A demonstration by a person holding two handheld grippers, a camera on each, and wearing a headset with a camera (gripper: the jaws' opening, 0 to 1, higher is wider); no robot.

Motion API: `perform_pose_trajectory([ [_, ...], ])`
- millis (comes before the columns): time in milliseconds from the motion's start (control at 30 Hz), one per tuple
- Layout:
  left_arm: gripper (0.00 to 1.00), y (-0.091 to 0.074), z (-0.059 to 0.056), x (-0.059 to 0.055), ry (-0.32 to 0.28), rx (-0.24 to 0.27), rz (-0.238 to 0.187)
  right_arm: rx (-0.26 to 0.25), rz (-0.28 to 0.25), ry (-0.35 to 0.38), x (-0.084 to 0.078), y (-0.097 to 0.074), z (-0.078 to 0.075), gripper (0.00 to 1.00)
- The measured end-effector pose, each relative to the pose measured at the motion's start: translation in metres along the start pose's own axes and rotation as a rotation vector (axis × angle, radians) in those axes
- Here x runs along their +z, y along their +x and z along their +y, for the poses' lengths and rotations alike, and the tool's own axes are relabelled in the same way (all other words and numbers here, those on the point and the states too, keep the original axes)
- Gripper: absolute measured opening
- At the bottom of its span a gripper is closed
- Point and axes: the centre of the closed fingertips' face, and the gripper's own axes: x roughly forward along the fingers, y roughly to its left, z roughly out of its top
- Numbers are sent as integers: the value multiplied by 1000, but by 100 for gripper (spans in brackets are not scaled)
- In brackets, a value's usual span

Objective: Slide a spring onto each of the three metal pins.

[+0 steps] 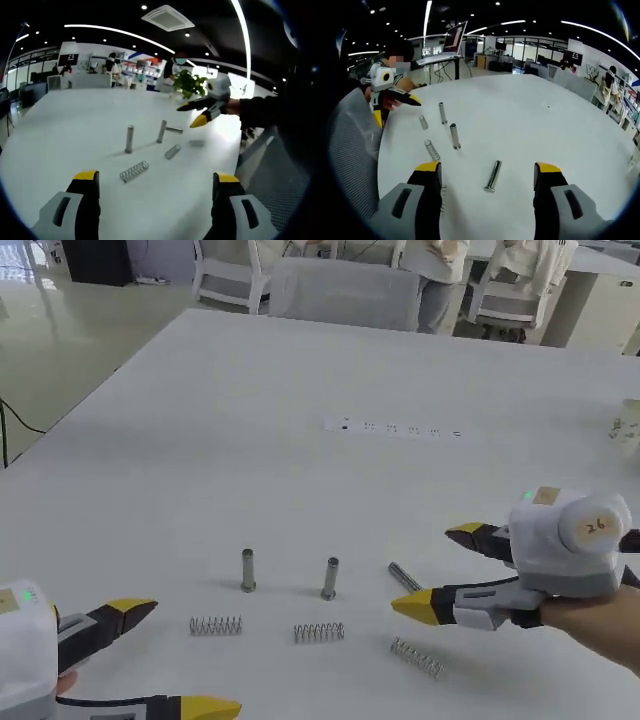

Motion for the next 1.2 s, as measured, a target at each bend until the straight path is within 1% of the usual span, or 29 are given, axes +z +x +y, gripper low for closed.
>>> perform_pose_trajectory([
  [100, 90, 0, 0, 0, 0, 2, 0, 3, 0, 2, 2, 4, -1, 73],
  [267, 90, 0, 1, 0, 0, 2, 1, 6, 21, -3, 2, 11, -1, 72],
  [433, 90, 0, 1, 0, 0, 4, 1, -3, 44, -4, 1, 17, -3, 69],
  [633, 89, 0, 1, 0, 1, 4, 1, -3, 91, -9, -5, 26, -4, 68],
  [967, 89, 0, 0, -1, 2, 2, 3, -8, 145, -13, -11, 36, -4, 64],
  [1200, 88, 0, 1, 0, 1, 4, 1, -19, 186, 4, -14, 41, -8, 54],
])
